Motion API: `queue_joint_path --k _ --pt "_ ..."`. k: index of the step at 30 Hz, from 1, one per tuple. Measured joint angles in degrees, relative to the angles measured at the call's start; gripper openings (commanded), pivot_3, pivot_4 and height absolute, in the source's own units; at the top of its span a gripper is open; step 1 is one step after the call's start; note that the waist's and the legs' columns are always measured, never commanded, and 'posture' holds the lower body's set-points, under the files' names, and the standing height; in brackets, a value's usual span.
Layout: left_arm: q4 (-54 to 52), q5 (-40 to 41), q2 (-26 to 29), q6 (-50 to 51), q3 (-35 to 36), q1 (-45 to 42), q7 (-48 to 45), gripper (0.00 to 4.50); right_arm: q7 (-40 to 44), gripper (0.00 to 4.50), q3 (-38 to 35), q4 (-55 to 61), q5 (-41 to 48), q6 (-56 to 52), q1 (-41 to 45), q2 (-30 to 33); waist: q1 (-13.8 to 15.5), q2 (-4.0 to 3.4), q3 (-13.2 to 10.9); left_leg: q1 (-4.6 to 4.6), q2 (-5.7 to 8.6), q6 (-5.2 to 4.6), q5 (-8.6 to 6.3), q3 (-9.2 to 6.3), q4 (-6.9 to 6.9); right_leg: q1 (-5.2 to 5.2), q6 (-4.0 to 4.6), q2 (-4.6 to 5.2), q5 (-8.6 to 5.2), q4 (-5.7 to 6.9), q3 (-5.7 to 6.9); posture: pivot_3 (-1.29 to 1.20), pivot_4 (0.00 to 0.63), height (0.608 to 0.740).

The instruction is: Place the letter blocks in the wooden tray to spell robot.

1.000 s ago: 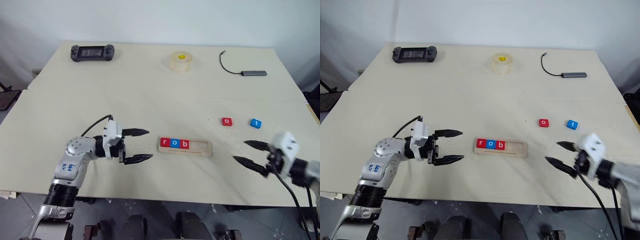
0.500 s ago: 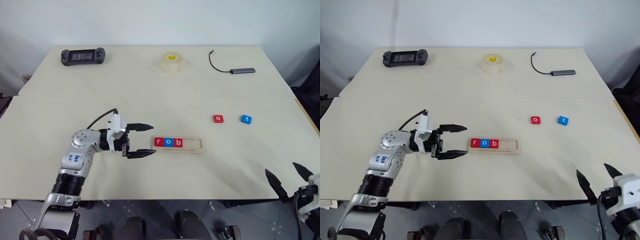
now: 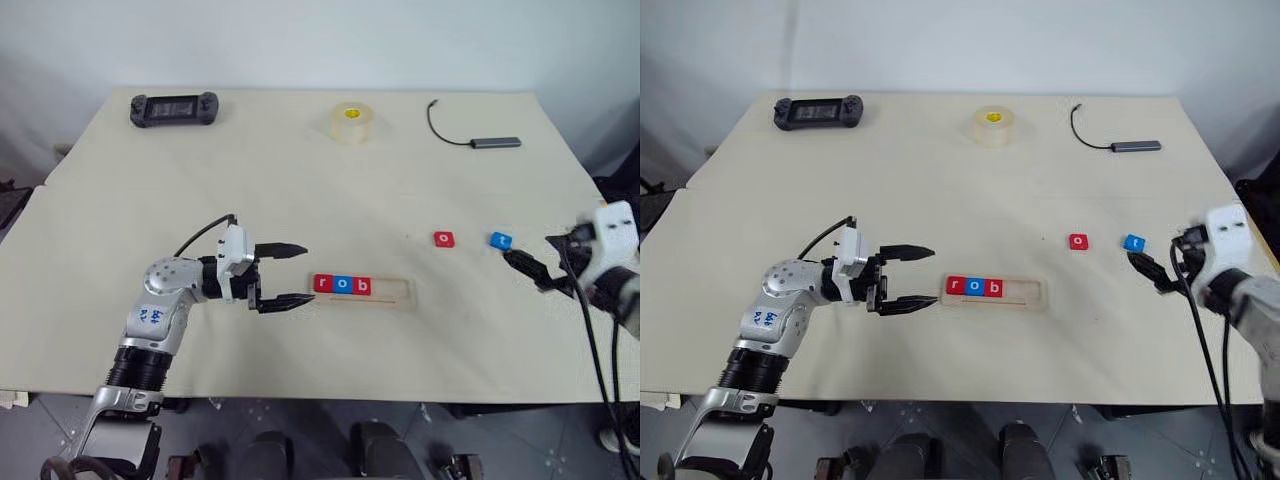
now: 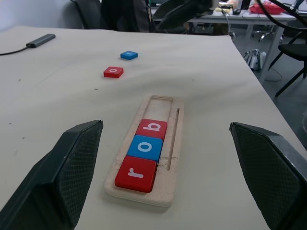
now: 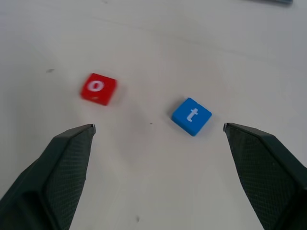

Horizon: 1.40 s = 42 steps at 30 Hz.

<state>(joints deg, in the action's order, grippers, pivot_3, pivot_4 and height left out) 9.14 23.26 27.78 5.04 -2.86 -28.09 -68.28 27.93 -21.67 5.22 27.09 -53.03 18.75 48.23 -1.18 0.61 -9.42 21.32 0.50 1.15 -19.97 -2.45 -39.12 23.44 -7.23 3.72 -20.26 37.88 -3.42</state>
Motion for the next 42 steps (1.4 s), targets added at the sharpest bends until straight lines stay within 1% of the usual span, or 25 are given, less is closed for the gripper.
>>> queue_joint_path --k 3,10,18,26,30,35,38,42 --pt "-1.68 0.03 0.09 0.16 0.09 1.19 0.4 4.5 -0.56 4.49 4.22 -4.25 -2.41 -1.68 4.61 1.07 0.12 0.0 0.0 0.07 -0.03 0.0 0.0 -0.06 0.04 0.04 0.01 -0.01 0.0 -0.05 -0.01 0.0 0.15 0.74" --pt "-2.82 0.04 0.31 0.51 0.32 2.83 1.54 4.5 0.07 4.49 9.86 -8.72 -4.25 -2.13 8.89 0.3 0.08 0.0 0.0 0.15 -0.03 -0.01 -0.01 -0.02 0.02 0.11 0.0 0.01 0.0 -0.07 0.02 0.0 0.15 0.74" --pt "-4.34 0.06 0.29 0.75 0.58 4.15 2.62 4.5 0.39 4.49 10.9 -10.18 -4.95 -2.14 11.58 -0.1 -0.22 0.0 0.0 0.15 -0.03 -0.01 -0.01 -0.04 0.02 0.11 0.0 0.01 0.0 -0.06 0.03 0.0 0.15 0.74" --pt "-4.33 0.06 0.3 0.73 0.66 4.15 3.12 4.5 1.25 4.49 11.85 -10.3 -5.22 -2.18 12.04 -0.26 -0.29 0.0 0.0 0.15 -0.03 -0.01 -0.01 -0.03 0.02 0.11 0.0 0.01 0.0 -0.06 0.03 0.0 0.15 0.74" --pt "-4.32 0.06 0.27 0.51 0.7 4.11 3.22 4.5 0.26 4.49 11.66 -8.69 -4.55 -4.66 14.68 -3.32 -0.5 0.0 0.0 0.15 -0.05 0.01 0.0 -0.03 0.03 0.15 0.0 -0.04 0.0 -0.03 0.02 0.0 0.15 0.74" --pt "-4.33 0.06 0.16 0.36 0.7 4.08 3.56 4.5 -3.92 4.49 12.82 -6.53 -4.39 -8.23 17.55 -11.53 -0.47 0.0 0.0 0.15 -0.06 0.04 0.02 -0.06 0.03 0.18 0.01 -0.05 0.0 -0.01 0.02 0.0 0.15 0.74" --pt "-4.48 0.06 0.11 0.36 0.72 4.28 3.85 4.5 -7.7 4.49 14.54 -8.6 -6.93 -6.47 18.27 -15.38 -0.34 0.0 0.0 0.18 0.0 0.04 0.02 -0.1 0.03 0.18 0.01 0.02 0.0 -0.02 0.04 0.0 0.15 0.74" --pt "-5.85 0.07 0.16 0.42 0.79 5.17 4.33 4.5 -12.83 4.49 14.9 -13.09 -11.48 -1.47 19.07 -17.49 -0.34 -0.01 0.0 0.21 0.16 0.01 0.01 -0.13 0.04 0.23 0.01 0.17 0.0 0.0 0.11 0.0 0.15 0.74"
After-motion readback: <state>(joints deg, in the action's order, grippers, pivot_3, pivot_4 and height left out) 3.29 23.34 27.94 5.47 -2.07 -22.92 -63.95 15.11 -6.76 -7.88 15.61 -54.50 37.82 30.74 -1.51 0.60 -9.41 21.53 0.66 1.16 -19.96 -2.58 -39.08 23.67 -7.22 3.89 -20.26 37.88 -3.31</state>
